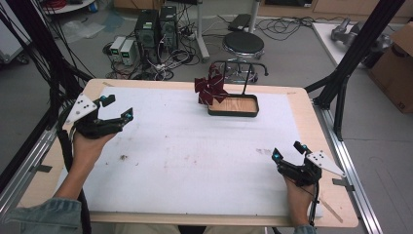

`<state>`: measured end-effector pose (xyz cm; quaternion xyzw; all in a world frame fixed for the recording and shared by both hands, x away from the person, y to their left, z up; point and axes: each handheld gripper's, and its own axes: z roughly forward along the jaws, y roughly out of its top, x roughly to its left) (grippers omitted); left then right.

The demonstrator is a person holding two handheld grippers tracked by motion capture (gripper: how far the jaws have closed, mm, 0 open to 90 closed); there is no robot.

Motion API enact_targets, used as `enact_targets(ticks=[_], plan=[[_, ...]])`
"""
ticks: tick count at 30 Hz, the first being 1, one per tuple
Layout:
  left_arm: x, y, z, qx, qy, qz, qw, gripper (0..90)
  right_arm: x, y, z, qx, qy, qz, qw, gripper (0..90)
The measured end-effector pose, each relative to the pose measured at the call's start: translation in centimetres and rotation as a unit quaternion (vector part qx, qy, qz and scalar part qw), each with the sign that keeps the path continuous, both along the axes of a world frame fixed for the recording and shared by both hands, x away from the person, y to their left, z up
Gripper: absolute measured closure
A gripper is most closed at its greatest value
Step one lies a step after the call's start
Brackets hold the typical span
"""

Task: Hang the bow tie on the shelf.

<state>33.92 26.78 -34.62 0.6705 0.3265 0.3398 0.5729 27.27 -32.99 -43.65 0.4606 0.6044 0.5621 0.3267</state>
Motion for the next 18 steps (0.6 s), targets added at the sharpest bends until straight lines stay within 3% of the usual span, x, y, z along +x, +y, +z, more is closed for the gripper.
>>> enact_targets(ticks=[5,14,18], plan=[[-1.6,0.6,-1.6,0.012,0.009,0.013,0.9998,19.9,0.0,-0.1,0.0,-0.002,-0.002,0.001,1.0,11.3],[-3.7,1.6,-4.4,0.001,0.021,0.045,0.9988,19.5,0.0,0.0,0.0,0.0,0.0,0.0,1.0,11.3],[-4.3,1.7,-5.3,0.009,0.027,0.054,0.9981,19.4,0.0,0.0,0.0,-0.001,-0.002,0.0,1.0,11.3]])
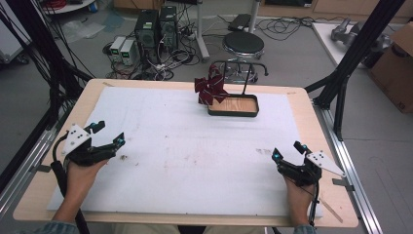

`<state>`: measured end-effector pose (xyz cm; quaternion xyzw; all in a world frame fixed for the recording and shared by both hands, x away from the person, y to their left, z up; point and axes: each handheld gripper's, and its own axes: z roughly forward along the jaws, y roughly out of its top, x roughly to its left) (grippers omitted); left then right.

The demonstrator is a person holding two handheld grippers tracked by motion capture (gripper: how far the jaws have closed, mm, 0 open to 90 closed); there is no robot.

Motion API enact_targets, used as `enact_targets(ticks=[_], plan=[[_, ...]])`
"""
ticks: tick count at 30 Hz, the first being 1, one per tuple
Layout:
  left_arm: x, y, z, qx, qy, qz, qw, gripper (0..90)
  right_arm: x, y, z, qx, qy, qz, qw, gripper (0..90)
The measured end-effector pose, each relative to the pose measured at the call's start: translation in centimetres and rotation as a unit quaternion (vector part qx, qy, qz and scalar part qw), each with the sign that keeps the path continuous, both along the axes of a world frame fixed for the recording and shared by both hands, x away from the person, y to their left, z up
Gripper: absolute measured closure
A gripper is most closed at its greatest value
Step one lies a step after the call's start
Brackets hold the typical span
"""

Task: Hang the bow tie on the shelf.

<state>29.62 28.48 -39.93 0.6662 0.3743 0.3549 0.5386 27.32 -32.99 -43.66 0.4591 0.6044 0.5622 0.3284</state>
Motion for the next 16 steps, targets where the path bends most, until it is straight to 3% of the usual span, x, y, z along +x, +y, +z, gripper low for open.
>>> enact_targets(ticks=[6,16], plan=[[-0.3,0.2,-1.1,0.001,0.012,0.006,0.9999,19.4,0.0,0.0,0.0,-0.001,0.0,0.0,1.0,11.3],[-0.5,0.3,-1.4,0.001,0.014,0.01,0.9998,19.3,0.0,0.1,0.0,-0.001,0.001,0.001,1.0,11.3]])
